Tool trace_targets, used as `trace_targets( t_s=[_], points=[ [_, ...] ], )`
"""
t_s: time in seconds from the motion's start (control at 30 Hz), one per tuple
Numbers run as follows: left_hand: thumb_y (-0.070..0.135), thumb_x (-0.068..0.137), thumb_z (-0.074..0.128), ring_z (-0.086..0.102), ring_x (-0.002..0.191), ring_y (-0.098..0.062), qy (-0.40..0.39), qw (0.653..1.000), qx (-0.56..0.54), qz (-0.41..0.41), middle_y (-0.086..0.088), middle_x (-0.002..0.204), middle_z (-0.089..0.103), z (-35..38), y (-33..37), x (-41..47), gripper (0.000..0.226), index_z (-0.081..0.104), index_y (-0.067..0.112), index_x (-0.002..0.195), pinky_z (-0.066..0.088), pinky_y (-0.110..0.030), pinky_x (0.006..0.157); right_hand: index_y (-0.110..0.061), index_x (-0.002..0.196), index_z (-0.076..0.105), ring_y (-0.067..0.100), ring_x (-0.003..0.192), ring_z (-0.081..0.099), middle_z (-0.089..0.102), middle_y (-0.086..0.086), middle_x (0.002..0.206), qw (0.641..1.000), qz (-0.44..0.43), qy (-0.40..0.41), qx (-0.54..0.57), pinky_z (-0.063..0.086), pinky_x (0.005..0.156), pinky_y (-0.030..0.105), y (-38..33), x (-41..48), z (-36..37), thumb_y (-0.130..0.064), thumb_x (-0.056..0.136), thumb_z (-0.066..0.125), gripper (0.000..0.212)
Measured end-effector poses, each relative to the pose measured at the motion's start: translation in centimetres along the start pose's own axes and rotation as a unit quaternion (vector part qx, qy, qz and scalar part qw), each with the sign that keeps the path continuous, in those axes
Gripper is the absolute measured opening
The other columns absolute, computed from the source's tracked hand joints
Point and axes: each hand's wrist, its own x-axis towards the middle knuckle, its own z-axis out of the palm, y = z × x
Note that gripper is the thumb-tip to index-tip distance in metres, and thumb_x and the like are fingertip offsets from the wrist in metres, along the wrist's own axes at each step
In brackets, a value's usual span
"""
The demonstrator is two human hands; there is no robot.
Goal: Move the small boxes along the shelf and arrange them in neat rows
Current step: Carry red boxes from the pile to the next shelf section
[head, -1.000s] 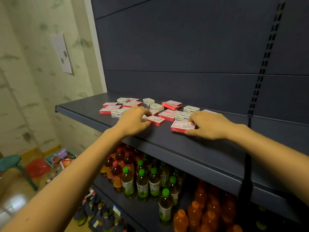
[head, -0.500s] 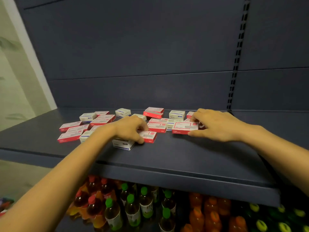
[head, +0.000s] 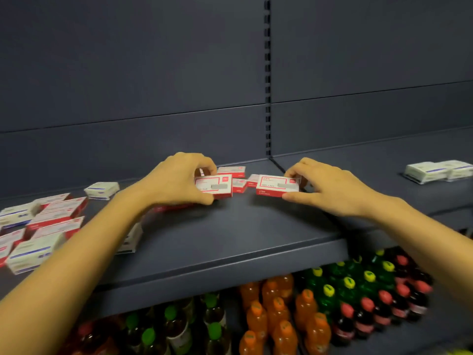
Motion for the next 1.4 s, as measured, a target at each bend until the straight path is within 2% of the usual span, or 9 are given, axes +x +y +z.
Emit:
trace_targets(
  t_s=[0.17,0.37,0.5,0.77,0.87,0.97,1.07,1.27,1.4],
  points=[
    [0.024,0.063,0.075,0.055,0.082,-0.015,0.006,0.998,-0.029,0.049,0.007,0.094,0.063,2.6,5.3,3.3,0.034,0.064,0.024,0.095,0.045,-0.029,0.073,-0.033,0.115,0.049,0.011,0.102,0.051,0.05,-0.013,0.113,0.999,0.039,0.009,-0.017,0.044,0.075,0.033,3.9,-4.2,-2.4,-0.057,0.083,0.051,0.04],
    [0.021,0.063,0.075,0.06,0.077,-0.013,0.007,0.992,-0.077,0.096,0.006,0.088,0.066,5.9,13.8,7.0,0.031,0.067,0.02,0.092,0.042,-0.015,0.062,-0.028,0.117,0.051,0.011,0.102,0.051,0.05,-0.01,0.114,0.996,0.081,0.031,-0.018,0.046,0.082,0.036,10.4,-9.8,-5.7,-0.052,0.084,0.054,0.041],
    [0.021,0.064,0.076,0.064,0.083,-0.018,0.002,0.99,-0.101,0.102,0.001,0.09,0.07,8.0,20.6,9.4,0.03,0.067,0.016,0.092,0.051,-0.029,0.072,-0.029,0.122,0.047,0.007,0.099,0.047,0.049,-0.013,0.123,0.993,0.112,0.032,-0.028,0.046,0.076,0.032,15.9,-14.1,-8.1,-0.053,0.085,0.052,0.045],
    [0.025,0.061,0.077,0.062,0.078,-0.016,0.031,0.986,-0.124,0.109,0.001,0.091,0.071,12.7,32.4,13.4,0.033,0.067,0.018,0.092,0.049,-0.026,0.066,-0.026,0.121,0.05,0.012,0.106,0.051,0.051,-0.008,0.116,0.989,0.141,0.034,-0.021,0.049,0.085,0.04,26.1,-21.0,-11.6,-0.05,0.084,0.056,0.044],
    [0.029,0.06,0.077,0.061,0.079,-0.017,0.036,0.985,-0.121,0.115,0.001,0.092,0.071,14.3,35.8,15.1,0.033,0.067,0.02,0.091,0.047,-0.027,0.066,-0.025,0.122,0.05,0.011,0.105,0.051,0.052,-0.007,0.119,0.988,0.146,0.038,-0.031,0.046,0.079,0.032,29.9,-23.0,-12.8,-0.049,0.084,0.056,0.045],
    [0.029,0.061,0.077,0.063,0.081,-0.017,0.029,0.985,-0.12,0.121,0.002,0.091,0.071,15.4,38.9,17.1,0.032,0.068,0.019,0.09,0.049,-0.028,0.069,-0.027,0.121,0.05,0.007,0.104,0.049,0.051,-0.01,0.12,0.986,0.159,0.037,-0.042,0.041,0.073,0.026,33.3,-24.7,-13.8,-0.05,0.085,0.055,0.044],
    [0.029,0.063,0.077,0.064,0.083,-0.016,0.021,0.983,-0.118,0.137,0.0,0.093,0.072,16.3,41.9,19.5,0.031,0.067,0.018,0.091,0.053,-0.033,0.076,-0.028,0.121,0.05,0.01,0.106,0.049,0.051,-0.009,0.118,0.982,0.178,0.039,-0.043,0.048,0.081,0.035,36.8,-25.9,-14.8,-0.049,0.084,0.056,0.042],
    [0.033,0.066,0.077,0.061,0.081,-0.012,-0.006,0.98,-0.104,0.167,-0.001,0.099,0.07,18.7,46.4,25.5,0.039,0.064,0.016,0.098,0.053,-0.027,0.074,-0.027,0.124,0.048,0.011,0.107,0.05,0.05,-0.007,0.121,0.977,0.208,0.033,-0.04,0.05,0.084,0.039,44.0,-26.7,-15.8,-0.046,0.085,0.058,0.045],
    [0.032,0.065,0.077,0.063,0.079,-0.014,-0.032,0.98,-0.103,0.168,-0.001,0.097,0.071,21.1,48.8,29.4,0.035,0.066,0.017,0.095,0.054,-0.03,0.071,-0.026,0.127,0.047,0.008,0.103,0.046,0.05,-0.005,0.121,0.975,0.216,0.018,-0.037,0.047,0.081,0.032,48.6,-25.7,-16.4,-0.046,0.085,0.057,0.047]
  ],
)
